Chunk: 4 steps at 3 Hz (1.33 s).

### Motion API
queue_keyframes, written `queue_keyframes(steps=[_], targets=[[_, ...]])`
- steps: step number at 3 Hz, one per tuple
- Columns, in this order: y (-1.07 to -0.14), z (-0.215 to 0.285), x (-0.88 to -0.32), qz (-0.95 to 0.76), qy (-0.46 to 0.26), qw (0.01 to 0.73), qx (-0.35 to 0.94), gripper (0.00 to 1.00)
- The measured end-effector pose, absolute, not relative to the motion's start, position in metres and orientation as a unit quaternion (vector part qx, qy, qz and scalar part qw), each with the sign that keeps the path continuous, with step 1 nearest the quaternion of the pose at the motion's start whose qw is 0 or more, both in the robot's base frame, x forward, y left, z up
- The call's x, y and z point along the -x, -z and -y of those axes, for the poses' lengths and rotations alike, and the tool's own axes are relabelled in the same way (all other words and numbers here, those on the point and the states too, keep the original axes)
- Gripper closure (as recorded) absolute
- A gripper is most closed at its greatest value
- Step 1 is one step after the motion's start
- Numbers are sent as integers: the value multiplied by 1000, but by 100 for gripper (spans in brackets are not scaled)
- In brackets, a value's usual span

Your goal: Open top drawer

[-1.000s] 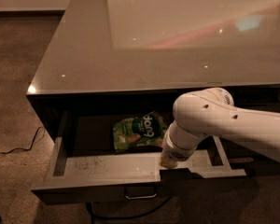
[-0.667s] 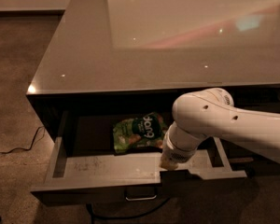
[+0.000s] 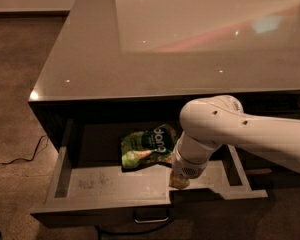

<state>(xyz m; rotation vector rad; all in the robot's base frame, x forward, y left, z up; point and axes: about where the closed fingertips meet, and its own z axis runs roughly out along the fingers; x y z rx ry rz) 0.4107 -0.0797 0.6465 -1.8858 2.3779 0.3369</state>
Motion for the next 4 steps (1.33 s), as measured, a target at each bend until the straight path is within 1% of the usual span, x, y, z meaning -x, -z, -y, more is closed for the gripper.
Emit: queue_keyframes(steps=[2, 4], targets=[[-655, 83, -400, -755, -132, 19, 642, 100], [-671, 93, -392, -744, -124, 2, 656, 100]])
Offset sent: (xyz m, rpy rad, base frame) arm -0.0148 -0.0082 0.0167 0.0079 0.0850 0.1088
